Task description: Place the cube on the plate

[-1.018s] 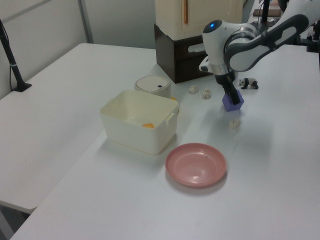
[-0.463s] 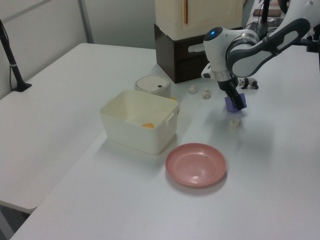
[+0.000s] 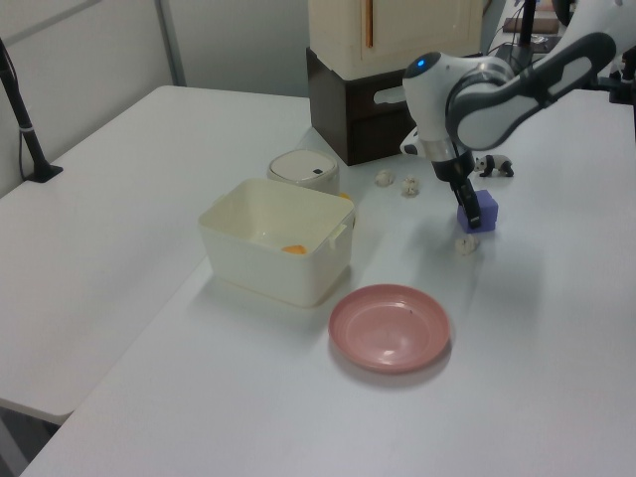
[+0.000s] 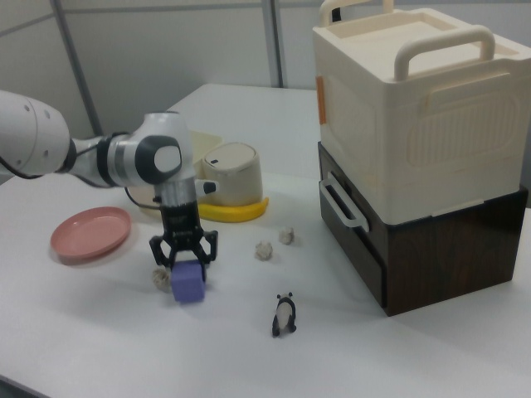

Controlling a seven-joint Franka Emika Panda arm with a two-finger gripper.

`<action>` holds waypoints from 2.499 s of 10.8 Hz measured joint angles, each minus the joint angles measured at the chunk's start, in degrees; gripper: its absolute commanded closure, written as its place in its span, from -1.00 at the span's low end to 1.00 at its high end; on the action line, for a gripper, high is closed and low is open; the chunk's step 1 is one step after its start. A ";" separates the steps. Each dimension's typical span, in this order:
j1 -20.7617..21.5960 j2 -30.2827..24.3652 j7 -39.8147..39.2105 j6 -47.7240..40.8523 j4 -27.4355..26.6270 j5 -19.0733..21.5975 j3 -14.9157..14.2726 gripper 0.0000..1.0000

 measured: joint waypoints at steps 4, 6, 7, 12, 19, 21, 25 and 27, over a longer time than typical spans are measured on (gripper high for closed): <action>1.93 -2.46 1.83 -10.36 8.96 8.14 0.00 0.36; 5.03 -2.54 9.30 -10.36 10.72 10.27 0.71 0.33; 7.13 -2.43 14.59 -10.00 11.39 11.88 1.30 0.32; 18.65 5.38 45.02 2.23 15.72 13.80 3.11 -1.00; 18.36 3.69 51.68 -3.74 20.87 13.77 4.14 -1.00; 10.50 -3.60 49.23 -12.87 21.19 10.14 8.14 -1.00; 1.18 -10.60 37.23 -21.70 21.00 7.59 3.84 -1.00; 1.03 -10.93 33.73 -22.02 20.80 7.54 -1.65 -1.00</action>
